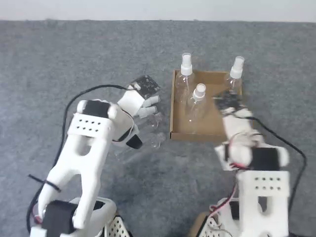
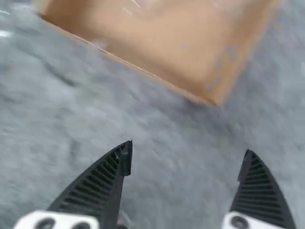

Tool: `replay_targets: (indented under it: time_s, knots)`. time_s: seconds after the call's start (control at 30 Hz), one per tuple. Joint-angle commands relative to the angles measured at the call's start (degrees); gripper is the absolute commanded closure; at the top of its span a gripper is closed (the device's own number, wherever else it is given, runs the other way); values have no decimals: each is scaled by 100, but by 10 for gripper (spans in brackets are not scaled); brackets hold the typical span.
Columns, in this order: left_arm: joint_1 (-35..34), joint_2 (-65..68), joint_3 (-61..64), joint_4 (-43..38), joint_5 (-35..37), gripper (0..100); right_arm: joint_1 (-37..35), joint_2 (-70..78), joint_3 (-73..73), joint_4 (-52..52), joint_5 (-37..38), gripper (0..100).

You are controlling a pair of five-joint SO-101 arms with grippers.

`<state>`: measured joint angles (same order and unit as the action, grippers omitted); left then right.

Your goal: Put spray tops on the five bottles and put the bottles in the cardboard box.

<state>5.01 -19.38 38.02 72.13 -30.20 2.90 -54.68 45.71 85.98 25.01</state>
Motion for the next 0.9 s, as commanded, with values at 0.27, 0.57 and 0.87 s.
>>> replay_targets:
  time_s: [0.27,0.57,0.87]
  knots:
    - [44,862,505,-1301,88,705,2466,-84,-26,57,1714,702]
    - [53,1380,541,-1380,70,705,3248,-84,-26,13,2136,702]
    - [53,220,505,-141,62,705,3240,-75,-26,31,2092,702]
